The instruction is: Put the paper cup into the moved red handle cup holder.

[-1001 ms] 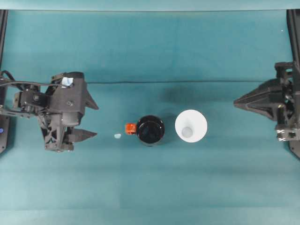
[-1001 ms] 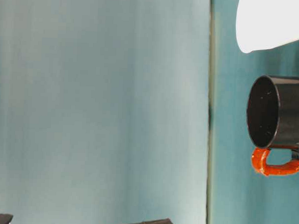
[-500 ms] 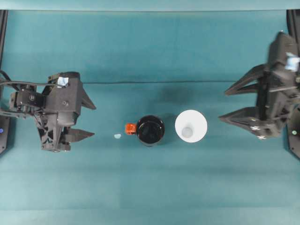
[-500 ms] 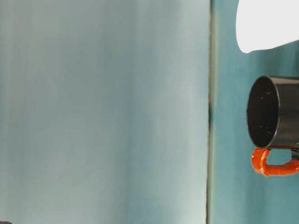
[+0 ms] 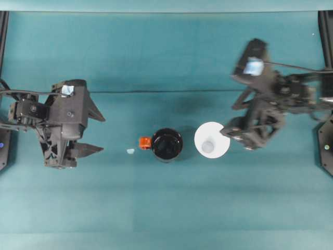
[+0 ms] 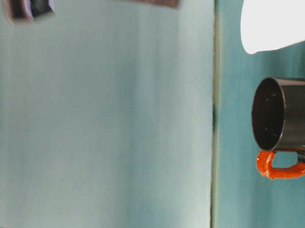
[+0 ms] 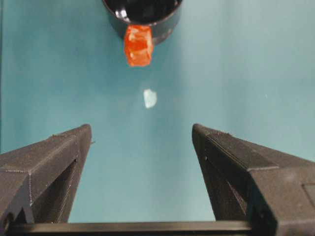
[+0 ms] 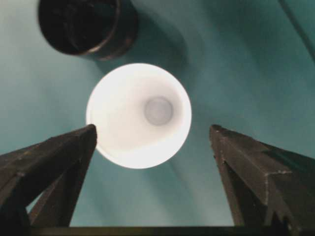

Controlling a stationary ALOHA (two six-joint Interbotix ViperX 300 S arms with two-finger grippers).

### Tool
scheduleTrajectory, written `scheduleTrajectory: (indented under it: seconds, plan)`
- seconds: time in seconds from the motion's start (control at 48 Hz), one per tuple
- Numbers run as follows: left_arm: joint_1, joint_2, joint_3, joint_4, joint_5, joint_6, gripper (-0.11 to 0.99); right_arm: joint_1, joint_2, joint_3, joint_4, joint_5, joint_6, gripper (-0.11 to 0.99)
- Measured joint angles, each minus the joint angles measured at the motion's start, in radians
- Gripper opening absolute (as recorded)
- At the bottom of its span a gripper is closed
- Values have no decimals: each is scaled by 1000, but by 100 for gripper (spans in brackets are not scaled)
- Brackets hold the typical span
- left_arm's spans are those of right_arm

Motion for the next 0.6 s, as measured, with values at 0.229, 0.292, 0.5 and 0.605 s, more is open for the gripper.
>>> scheduleTrajectory:
  seconds: [0.229,0.292,0.5,0.605]
  plan:
    - [0,0,2,0,0,2,89,-6,115,-26,0,18,34,89]
    - [0,0,0,0,0,2,89,-6,138,-26,2,18,35,87]
    - [0,0,0,0,0,2,89,-15,195,-18,2,11,34,85]
    - [0,-2,2,0,0,2,89,-29,219,-15,2,11,34,85]
